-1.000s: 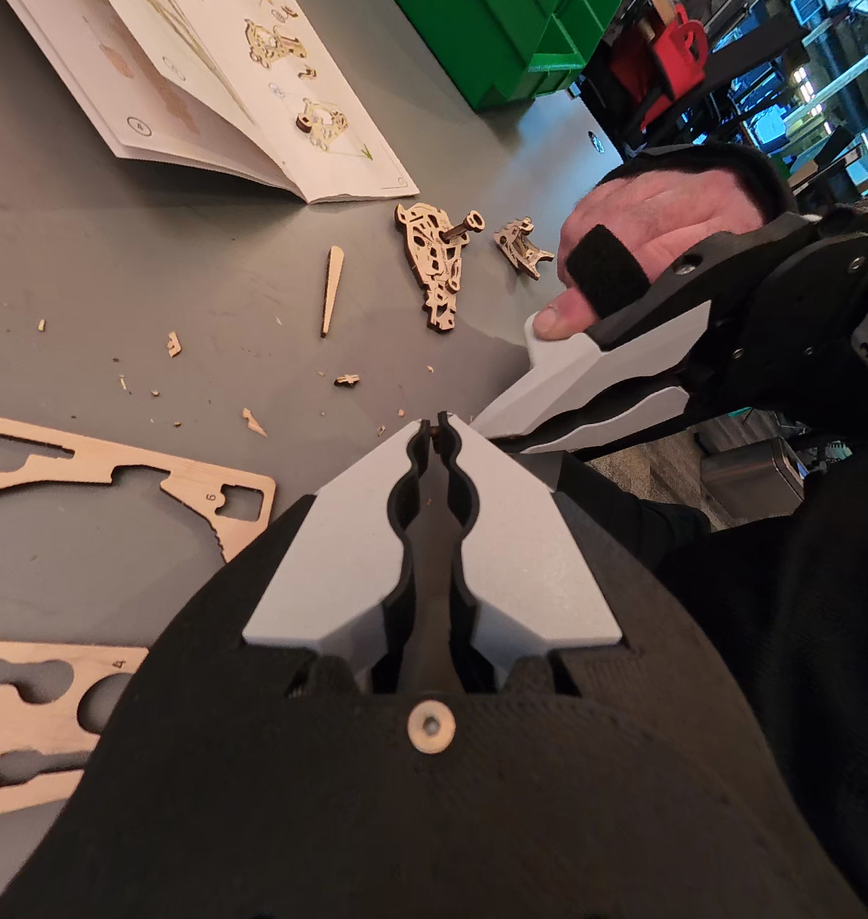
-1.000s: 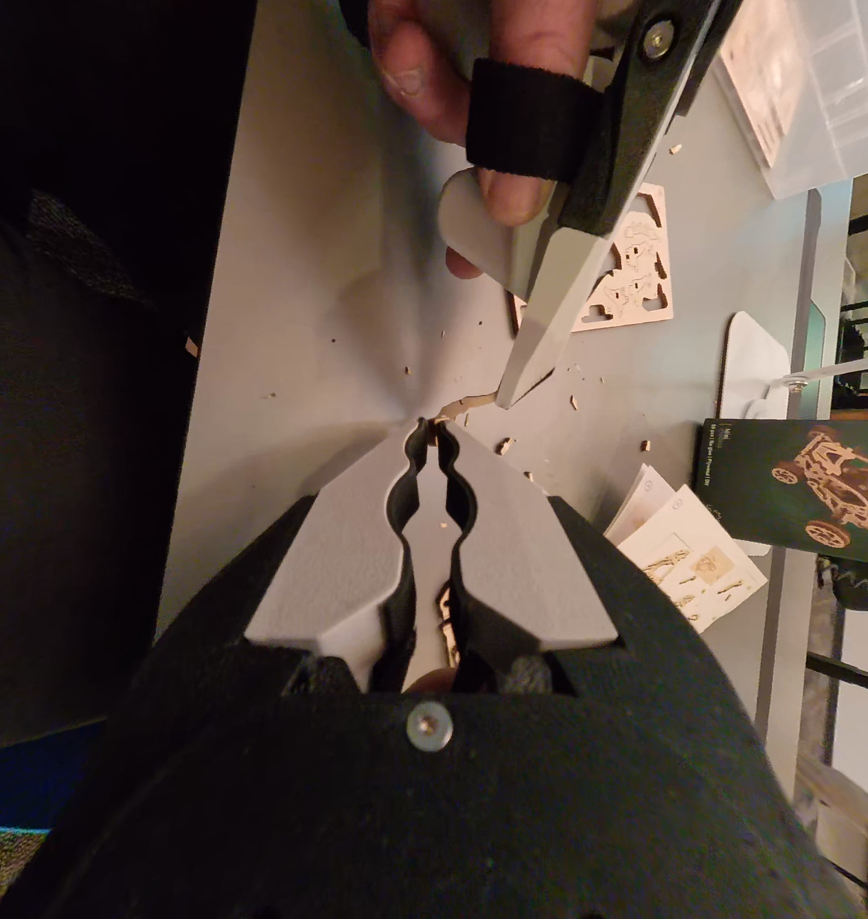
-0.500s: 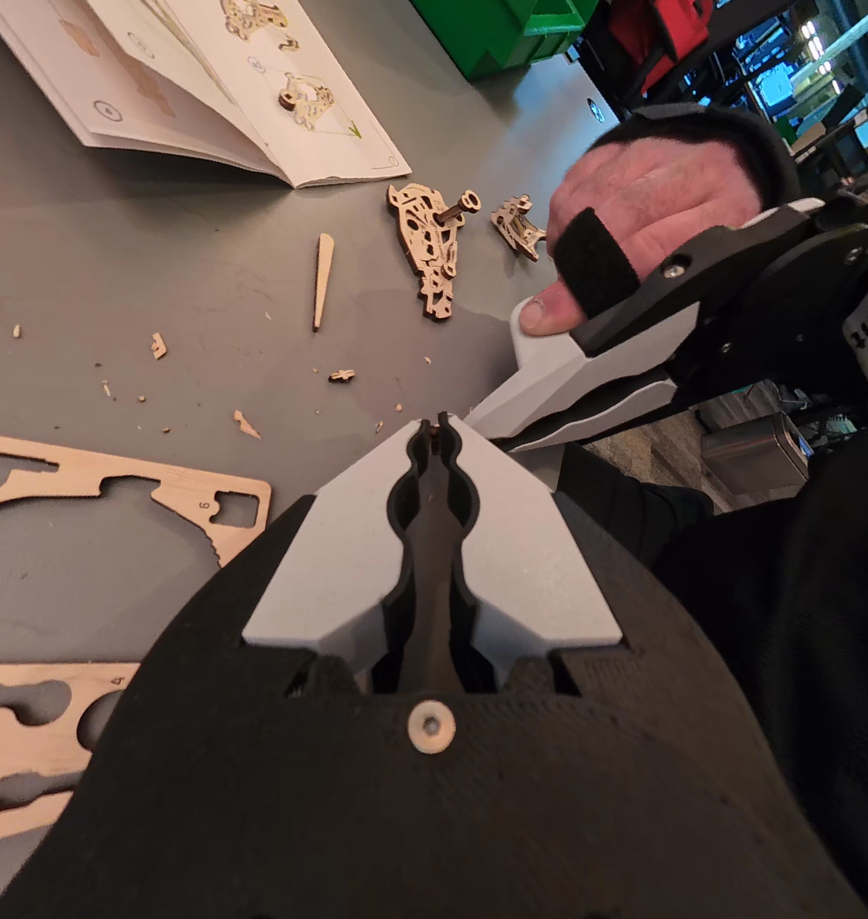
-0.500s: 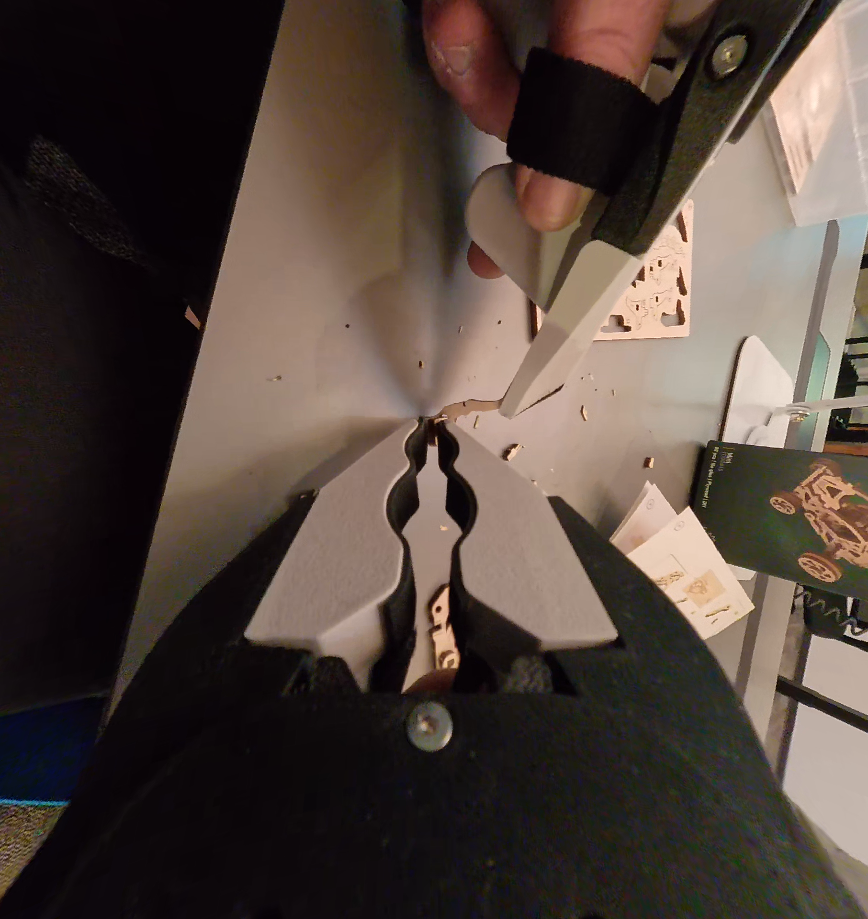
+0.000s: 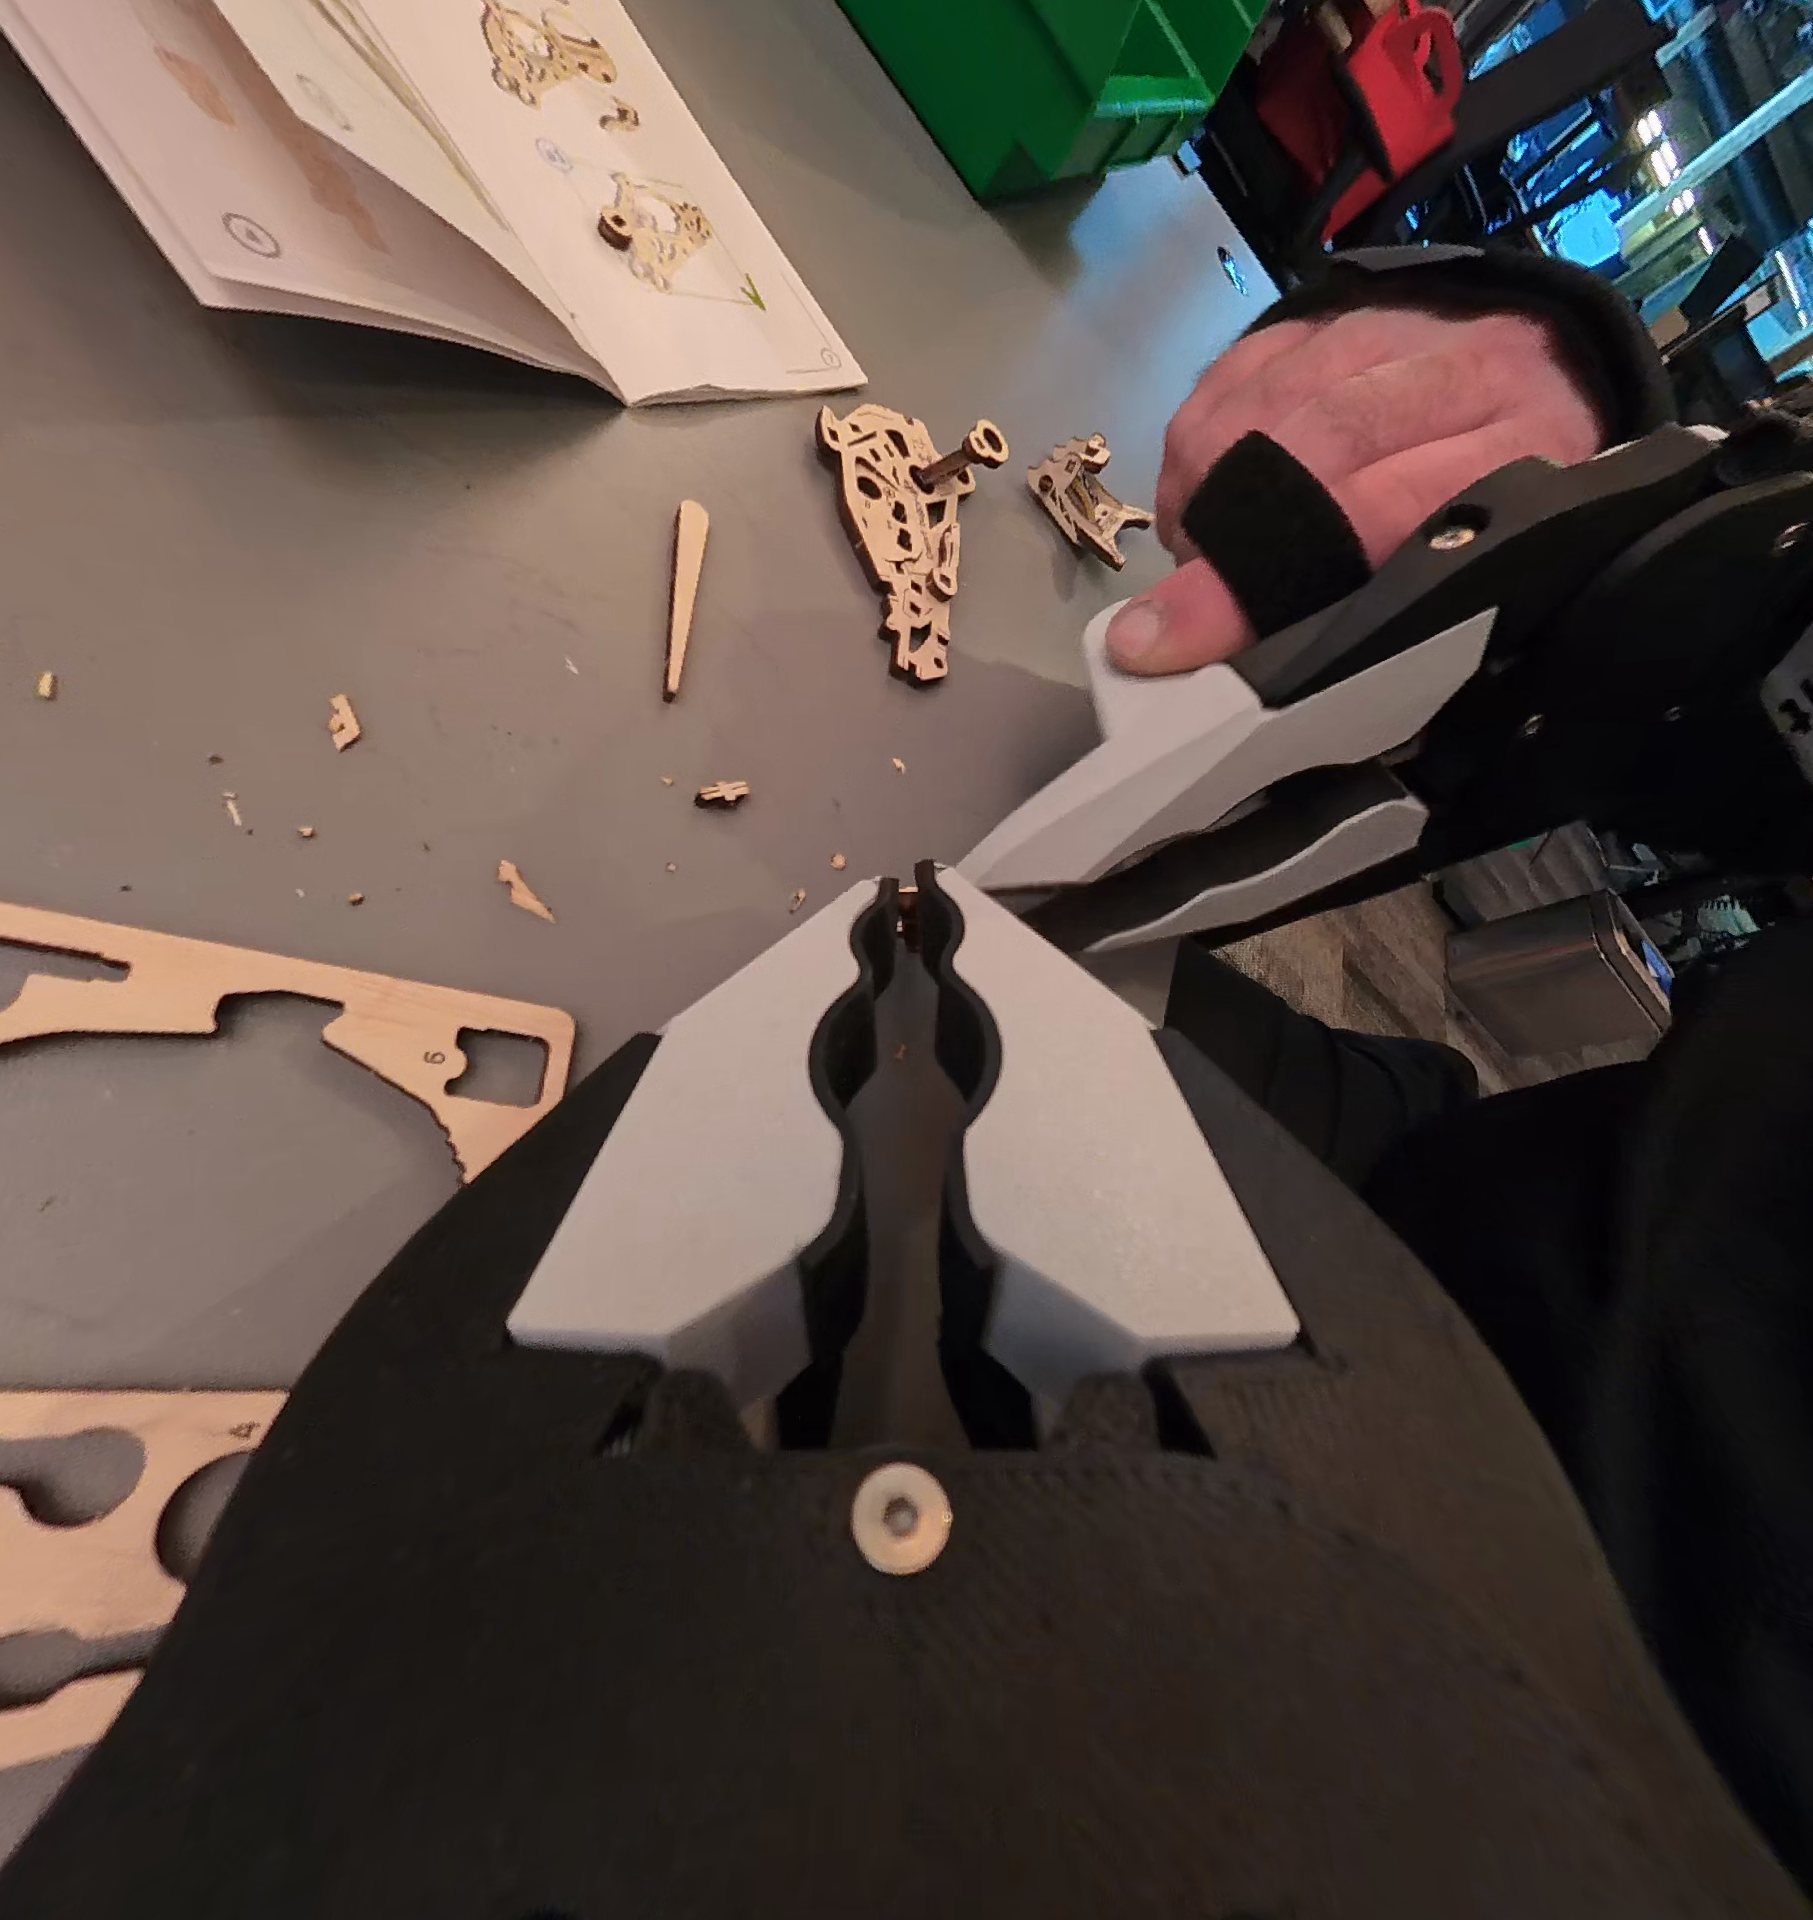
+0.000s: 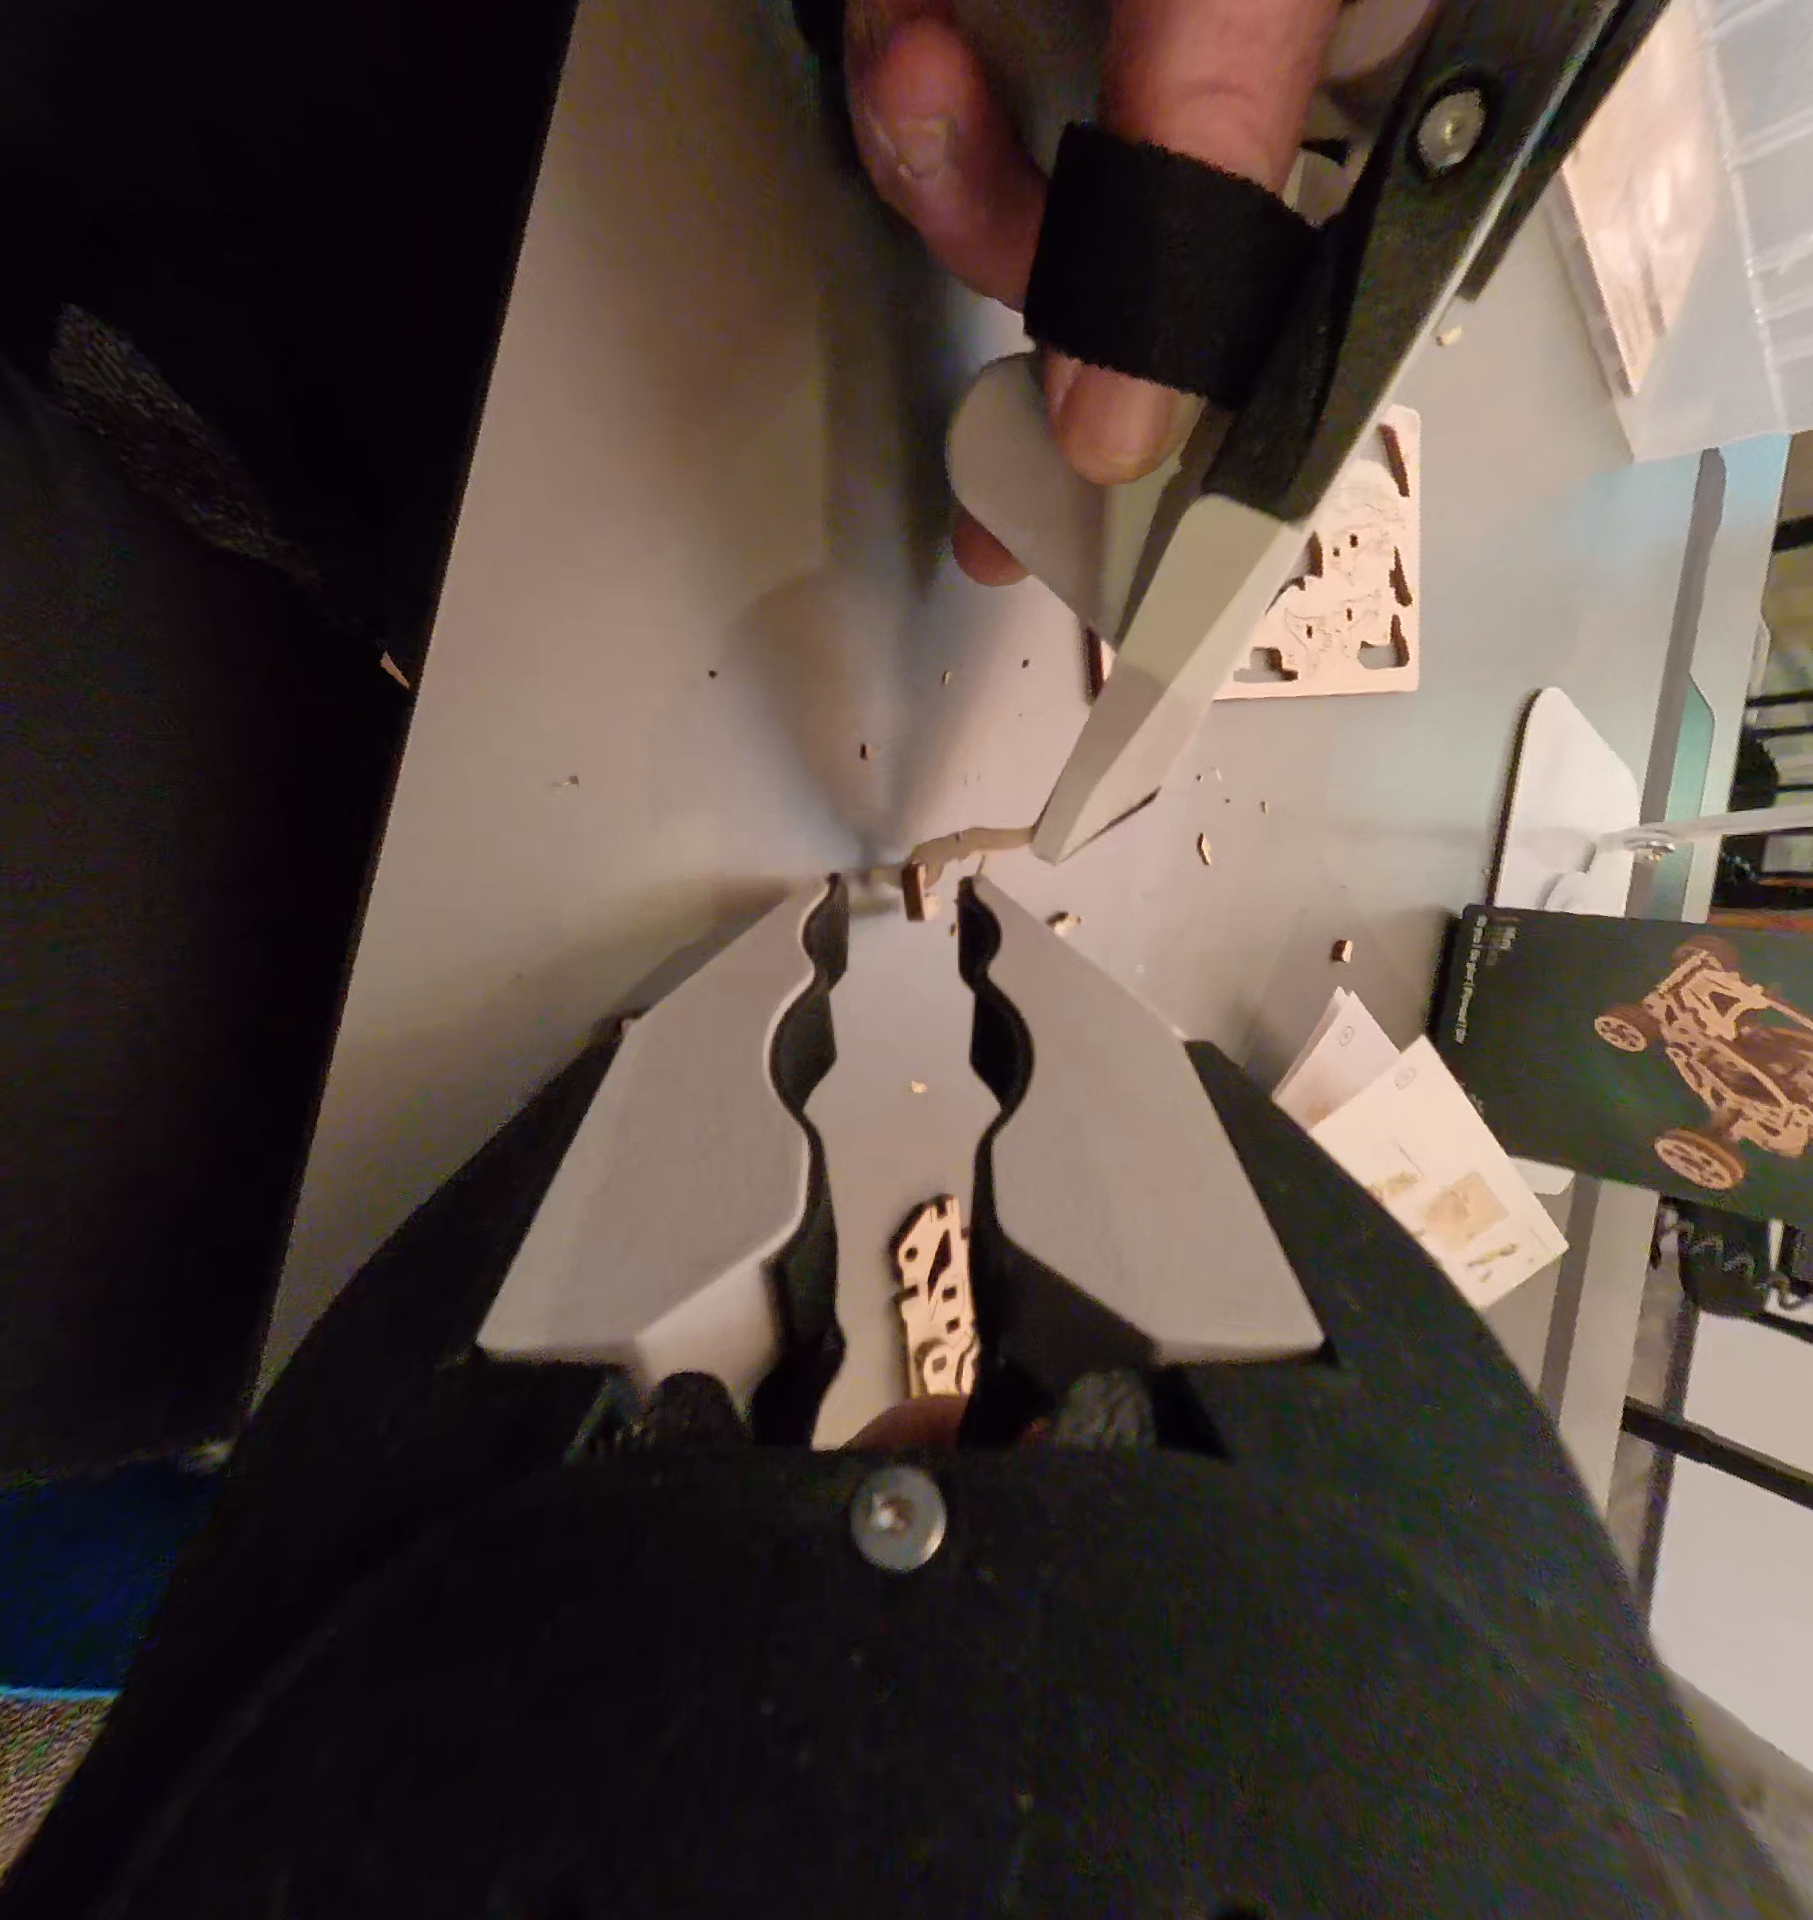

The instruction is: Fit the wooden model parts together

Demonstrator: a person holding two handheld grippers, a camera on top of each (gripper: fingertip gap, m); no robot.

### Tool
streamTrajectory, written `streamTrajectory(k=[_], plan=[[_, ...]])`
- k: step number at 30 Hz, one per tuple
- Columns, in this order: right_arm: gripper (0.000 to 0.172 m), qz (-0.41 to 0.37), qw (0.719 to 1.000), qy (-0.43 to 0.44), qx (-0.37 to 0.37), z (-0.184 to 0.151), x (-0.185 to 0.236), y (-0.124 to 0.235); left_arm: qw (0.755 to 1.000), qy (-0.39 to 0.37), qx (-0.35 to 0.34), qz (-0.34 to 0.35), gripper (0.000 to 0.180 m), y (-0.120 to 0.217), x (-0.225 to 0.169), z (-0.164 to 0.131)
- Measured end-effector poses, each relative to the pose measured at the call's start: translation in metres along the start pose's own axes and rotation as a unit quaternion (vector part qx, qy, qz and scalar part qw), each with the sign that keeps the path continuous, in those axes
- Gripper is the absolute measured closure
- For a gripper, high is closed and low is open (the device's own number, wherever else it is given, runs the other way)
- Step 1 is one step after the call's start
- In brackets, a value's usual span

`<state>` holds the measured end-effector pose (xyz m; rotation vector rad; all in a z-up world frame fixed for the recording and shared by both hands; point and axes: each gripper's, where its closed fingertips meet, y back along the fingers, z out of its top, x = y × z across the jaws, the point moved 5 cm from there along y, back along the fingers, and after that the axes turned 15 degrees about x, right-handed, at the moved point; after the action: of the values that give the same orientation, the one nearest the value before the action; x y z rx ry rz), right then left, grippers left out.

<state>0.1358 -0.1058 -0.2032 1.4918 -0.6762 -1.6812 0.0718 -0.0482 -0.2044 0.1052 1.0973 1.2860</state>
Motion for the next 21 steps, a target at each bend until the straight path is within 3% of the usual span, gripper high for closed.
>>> streamTrajectory(k=[1, 10, 16, 21], plan=[[0.153, 0.001, 1.000, -0.006, 0.000, -0.002, 0.000, 0.002, 1.000, 0.000, -0.003, 0.000, 0.179, 0.001, 0.000, 0.000], [0.149, 0.041, 0.983, -0.176, -0.023, -0.021, -0.009, 0.017, 0.998, -0.029, -0.052, 0.007, 0.179, 0.009, -0.011, 0.008], [0.140, 0.100, 0.935, -0.324, -0.101, -0.030, -0.019, 0.026, 0.989, -0.096, -0.108, 0.019, 0.179, 0.020, -0.031, 0.022], [0.140, 0.122, 0.903, -0.380, -0.158, -0.033, -0.026, 0.041, 0.984, -0.110, -0.142, 0.012, 0.179, 0.025, -0.041, 0.032]])
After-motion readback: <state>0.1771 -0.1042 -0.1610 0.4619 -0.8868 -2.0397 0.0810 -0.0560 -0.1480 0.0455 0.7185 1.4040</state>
